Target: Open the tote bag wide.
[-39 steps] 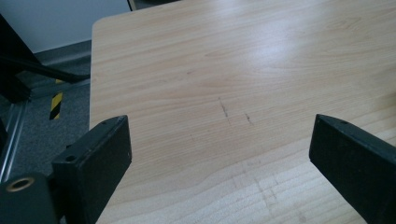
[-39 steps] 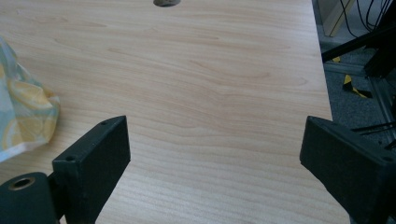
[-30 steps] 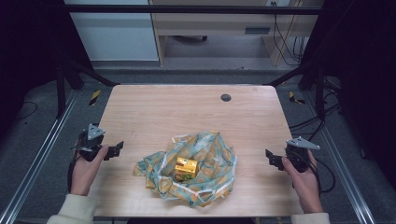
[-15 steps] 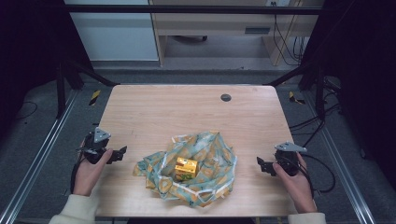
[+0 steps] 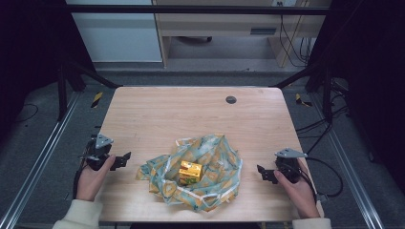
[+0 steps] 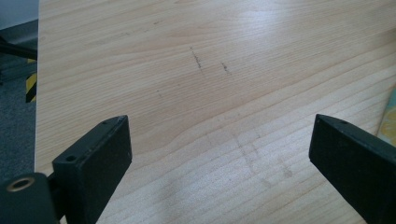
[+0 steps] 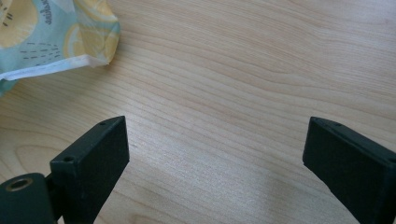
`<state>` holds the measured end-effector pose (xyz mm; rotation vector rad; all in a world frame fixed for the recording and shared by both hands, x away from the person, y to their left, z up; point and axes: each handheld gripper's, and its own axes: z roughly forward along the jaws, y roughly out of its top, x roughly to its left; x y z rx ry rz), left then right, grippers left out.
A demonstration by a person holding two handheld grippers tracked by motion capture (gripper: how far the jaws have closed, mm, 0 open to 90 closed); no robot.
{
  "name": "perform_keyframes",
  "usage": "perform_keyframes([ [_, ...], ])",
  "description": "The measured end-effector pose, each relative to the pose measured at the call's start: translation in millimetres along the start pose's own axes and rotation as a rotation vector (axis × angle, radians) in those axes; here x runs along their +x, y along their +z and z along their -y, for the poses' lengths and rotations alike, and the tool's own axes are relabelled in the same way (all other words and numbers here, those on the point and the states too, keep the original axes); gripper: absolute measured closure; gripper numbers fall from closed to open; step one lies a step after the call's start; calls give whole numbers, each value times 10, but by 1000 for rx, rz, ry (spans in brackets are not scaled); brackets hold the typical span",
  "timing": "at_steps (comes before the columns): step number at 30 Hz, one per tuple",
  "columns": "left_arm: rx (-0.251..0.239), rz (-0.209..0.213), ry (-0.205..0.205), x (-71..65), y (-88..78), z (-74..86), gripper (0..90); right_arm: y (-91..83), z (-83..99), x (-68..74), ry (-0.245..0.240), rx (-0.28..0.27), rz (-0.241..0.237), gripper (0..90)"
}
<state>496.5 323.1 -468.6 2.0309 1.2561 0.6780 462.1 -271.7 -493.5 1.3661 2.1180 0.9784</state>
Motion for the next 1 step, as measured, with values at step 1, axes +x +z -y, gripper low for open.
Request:
perform_keyframes([
  [1, 3, 2, 1, -4, 6, -1, 57, -4, -4, 7, 8, 1, -1, 74],
])
